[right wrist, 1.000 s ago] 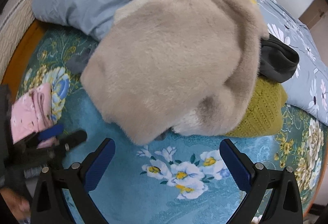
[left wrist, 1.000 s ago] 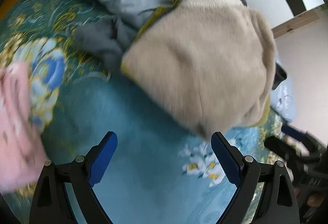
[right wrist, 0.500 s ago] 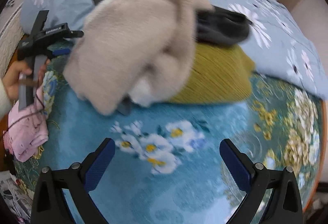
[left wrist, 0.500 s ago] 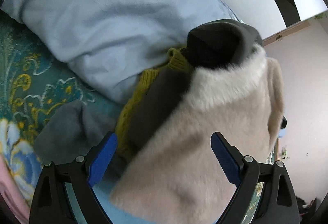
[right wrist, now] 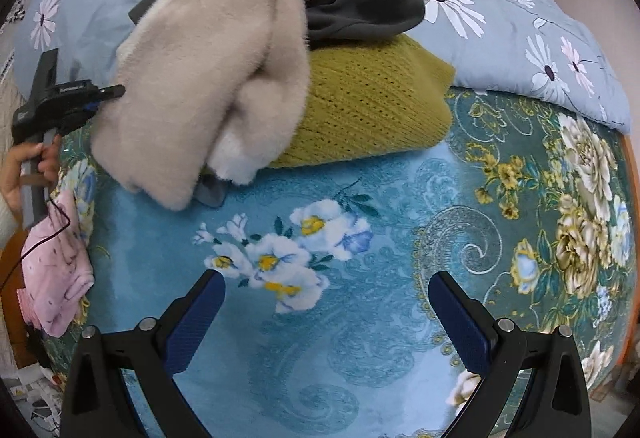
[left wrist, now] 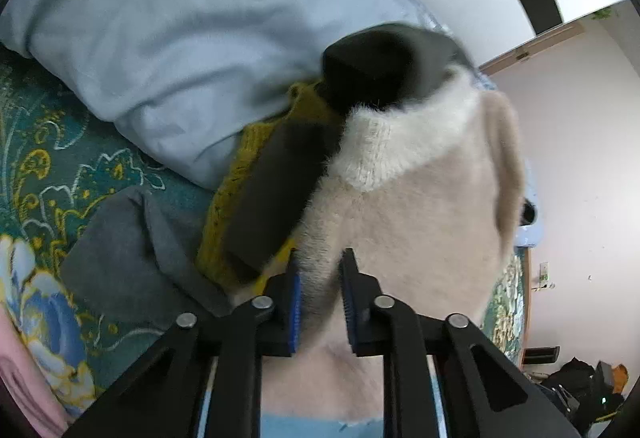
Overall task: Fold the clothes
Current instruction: 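Grasp the beige sweater's sleeve cuff with the left gripper and lift, then lift the beige sweater off the pile with the left gripper while the right gripper grasps its other sleeve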
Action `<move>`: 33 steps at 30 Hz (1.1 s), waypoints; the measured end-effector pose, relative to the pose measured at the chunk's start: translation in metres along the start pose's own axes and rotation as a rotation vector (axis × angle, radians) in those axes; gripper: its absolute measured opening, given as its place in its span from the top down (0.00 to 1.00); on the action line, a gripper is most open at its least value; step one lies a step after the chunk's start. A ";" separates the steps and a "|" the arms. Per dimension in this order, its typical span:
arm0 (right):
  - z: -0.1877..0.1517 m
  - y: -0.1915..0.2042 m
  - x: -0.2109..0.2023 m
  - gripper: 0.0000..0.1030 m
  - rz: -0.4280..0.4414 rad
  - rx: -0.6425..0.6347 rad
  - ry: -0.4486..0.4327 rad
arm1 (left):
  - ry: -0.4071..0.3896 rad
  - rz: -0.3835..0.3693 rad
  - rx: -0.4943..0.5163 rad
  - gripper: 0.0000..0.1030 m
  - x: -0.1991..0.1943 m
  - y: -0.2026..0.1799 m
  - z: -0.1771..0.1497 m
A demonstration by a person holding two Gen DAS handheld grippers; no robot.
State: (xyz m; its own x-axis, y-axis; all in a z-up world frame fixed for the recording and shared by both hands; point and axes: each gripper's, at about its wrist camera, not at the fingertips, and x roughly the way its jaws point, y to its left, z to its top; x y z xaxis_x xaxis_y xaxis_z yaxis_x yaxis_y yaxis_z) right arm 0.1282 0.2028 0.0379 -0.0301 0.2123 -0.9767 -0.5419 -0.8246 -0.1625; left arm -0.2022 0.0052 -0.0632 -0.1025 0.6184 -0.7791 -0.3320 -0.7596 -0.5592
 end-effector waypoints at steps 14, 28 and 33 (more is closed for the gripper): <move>-0.011 0.002 -0.063 0.00 0.102 0.066 -0.145 | -0.060 0.028 0.168 0.91 -0.093 -0.124 -0.141; -0.101 -0.078 -0.102 0.00 0.152 0.244 -0.225 | 0.196 -0.077 0.308 0.91 -0.110 -0.251 -0.308; -0.141 -0.142 -0.104 0.00 0.141 0.394 -0.235 | 0.278 -0.090 0.381 0.91 -0.078 -0.309 -0.343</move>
State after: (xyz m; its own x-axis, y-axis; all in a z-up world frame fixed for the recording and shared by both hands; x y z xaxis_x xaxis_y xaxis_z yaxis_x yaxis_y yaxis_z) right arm 0.3273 0.2241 0.1424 -0.2905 0.2630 -0.9200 -0.7948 -0.6017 0.0790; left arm 0.2304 0.1227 0.0734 0.1795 0.5616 -0.8077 -0.6535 -0.5456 -0.5246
